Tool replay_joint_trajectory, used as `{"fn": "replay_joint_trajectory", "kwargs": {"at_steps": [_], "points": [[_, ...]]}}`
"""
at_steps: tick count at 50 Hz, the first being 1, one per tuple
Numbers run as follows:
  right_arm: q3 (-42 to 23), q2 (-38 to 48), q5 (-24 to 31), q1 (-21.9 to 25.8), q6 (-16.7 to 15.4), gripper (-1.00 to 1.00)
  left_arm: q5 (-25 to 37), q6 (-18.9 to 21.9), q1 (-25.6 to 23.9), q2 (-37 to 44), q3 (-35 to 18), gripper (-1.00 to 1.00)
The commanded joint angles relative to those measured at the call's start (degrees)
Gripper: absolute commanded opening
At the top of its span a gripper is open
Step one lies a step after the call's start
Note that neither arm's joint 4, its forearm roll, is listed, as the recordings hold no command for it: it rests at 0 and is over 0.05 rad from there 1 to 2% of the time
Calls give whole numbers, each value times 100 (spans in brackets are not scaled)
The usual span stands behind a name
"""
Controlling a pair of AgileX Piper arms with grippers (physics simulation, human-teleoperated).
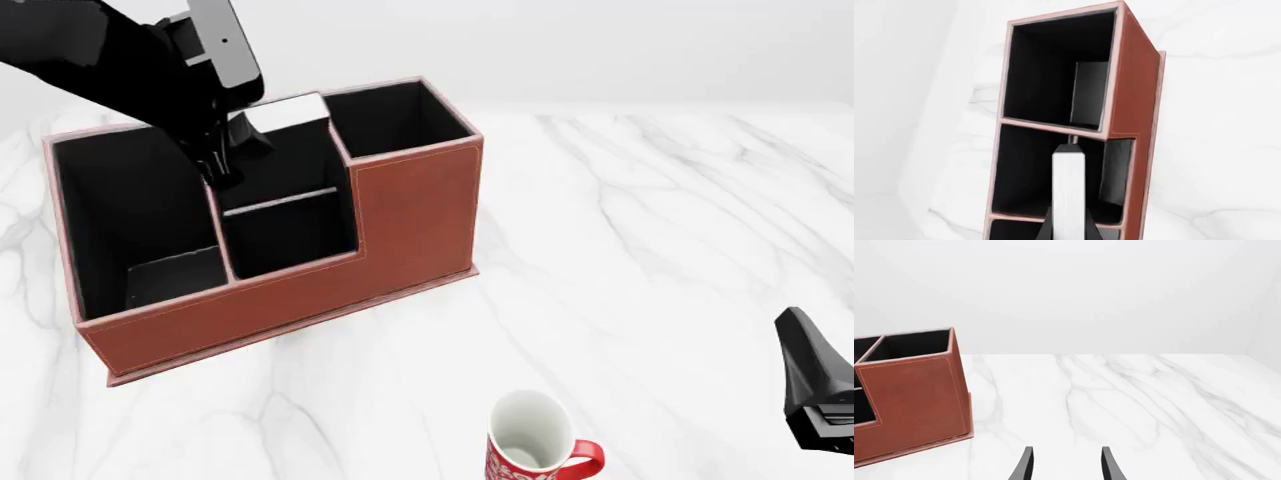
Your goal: Pick up the book and place it in the front compartment of the caddy.
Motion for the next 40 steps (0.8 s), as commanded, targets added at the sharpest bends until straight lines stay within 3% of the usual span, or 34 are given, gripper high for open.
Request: {"fn": "replay_joint_trajectory", "kwargs": {"at_steps": [1, 22, 40], "points": [[9, -15, 1, 3, -3, 100, -174, 117, 177, 192, -269, -100], [8, -17, 1, 1, -7, 100, -483, 447, 446, 437, -156, -100], [9, -15, 1, 2, -3, 100, -730, 294, 249, 522, -225, -100]]}}
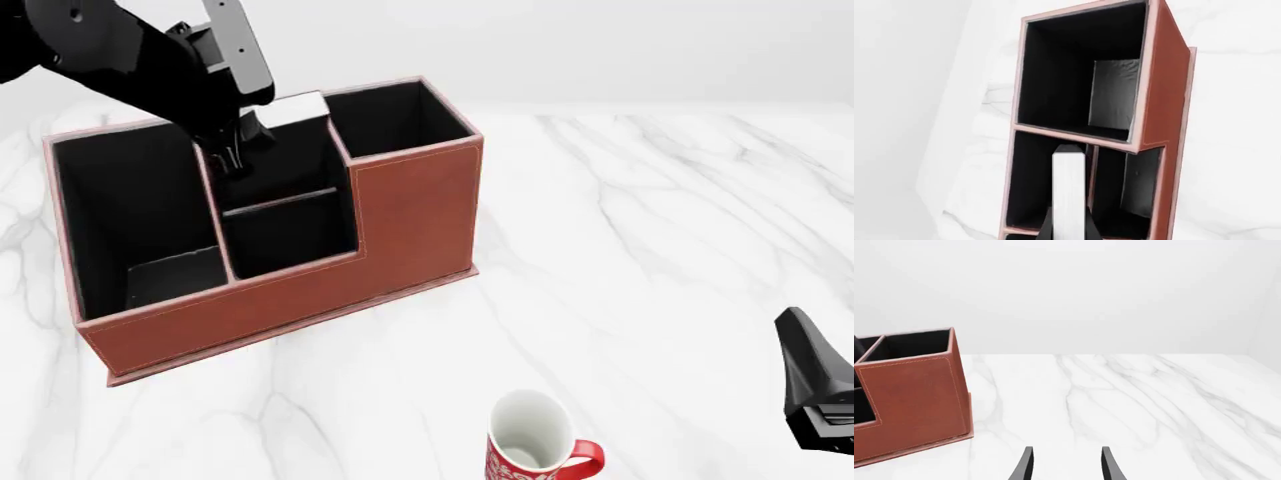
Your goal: Pick up the book and place it in the front compartment of the caddy.
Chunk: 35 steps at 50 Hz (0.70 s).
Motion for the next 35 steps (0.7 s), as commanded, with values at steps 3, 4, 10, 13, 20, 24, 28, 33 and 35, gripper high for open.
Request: {"fn": "replay_joint_trajectory", "kwargs": {"at_steps": [3, 4, 10, 13, 20, 24, 28, 33, 35], "points": [[9, -14, 1, 3, 0, 100, -257, -76, -14, 25, -76, -100], [9, -14, 1, 3, 0, 100, -257, -76, -14, 25, -76, -100], [9, -14, 1, 3, 0, 100, -410, 41, 81, 145, -83, -100], [9, -14, 1, 3, 0, 100, -397, 33, 110, 207, -183, -100], [9, -14, 1, 3, 0, 100, -531, 142, 245, 404, -193, -100], [9, -14, 1, 3, 0, 100, -605, 228, 324, 486, -172, -100], [9, -14, 1, 3, 0, 100, -670, 264, 533, 727, -359, 100], [9, -14, 1, 3, 0, 100, -679, 300, 600, 816, -351, 100], [9, -14, 1, 3, 0, 100, -680, 321, 614, 820, -343, 100]]}}
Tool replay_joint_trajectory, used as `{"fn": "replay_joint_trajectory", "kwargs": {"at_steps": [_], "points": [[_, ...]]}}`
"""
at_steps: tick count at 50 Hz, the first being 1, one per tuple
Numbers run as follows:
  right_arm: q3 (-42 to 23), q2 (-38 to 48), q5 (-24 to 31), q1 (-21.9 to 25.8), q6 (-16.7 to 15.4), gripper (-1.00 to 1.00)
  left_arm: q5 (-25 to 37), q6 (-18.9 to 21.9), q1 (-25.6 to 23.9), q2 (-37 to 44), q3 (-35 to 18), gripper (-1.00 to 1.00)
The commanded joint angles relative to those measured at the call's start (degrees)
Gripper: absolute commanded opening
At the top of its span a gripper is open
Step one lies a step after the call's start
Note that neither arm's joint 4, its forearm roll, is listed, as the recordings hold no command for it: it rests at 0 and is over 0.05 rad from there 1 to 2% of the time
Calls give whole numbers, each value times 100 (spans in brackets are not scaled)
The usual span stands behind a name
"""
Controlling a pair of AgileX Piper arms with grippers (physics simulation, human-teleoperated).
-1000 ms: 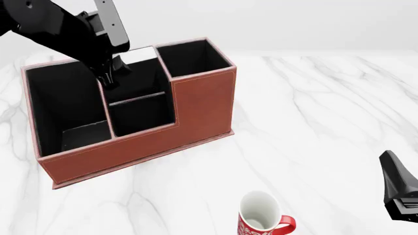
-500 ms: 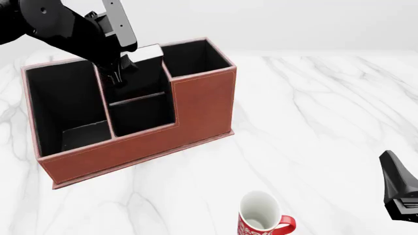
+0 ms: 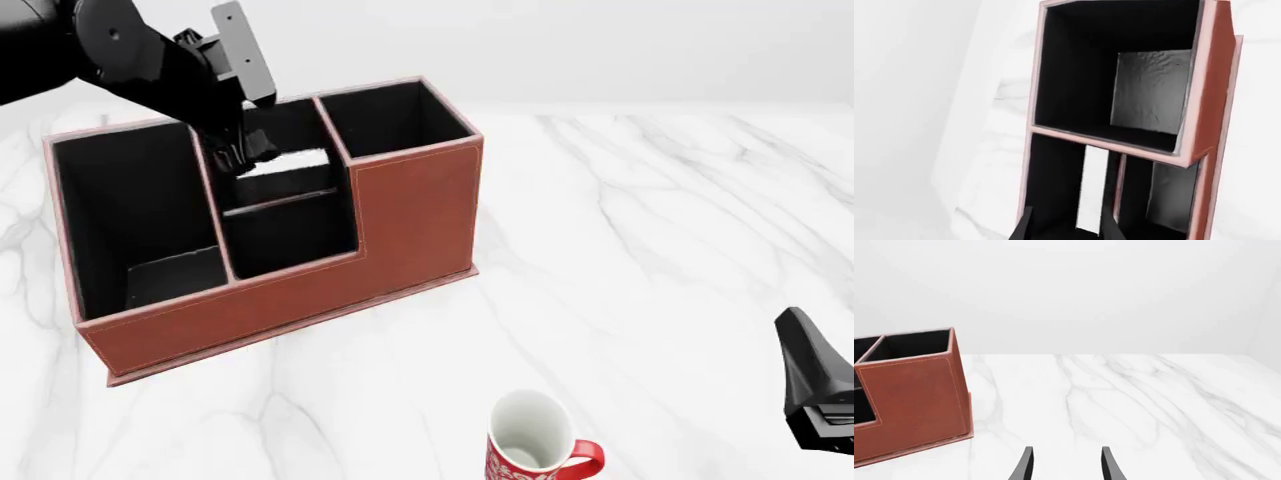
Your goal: Pick up the book and place it in the front compartment of the caddy.
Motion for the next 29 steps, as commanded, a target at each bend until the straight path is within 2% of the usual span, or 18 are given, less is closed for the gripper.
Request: {"fn": "replay_joint_trajectory", "kwargs": {"at_steps": [1, 29], "points": [[9, -15, 1, 2, -2, 100, -133, -17, 244, 179, -116, 100], [9, -15, 1, 2, -2, 100, -139, 50, 300, 81, 95, 100]]}}
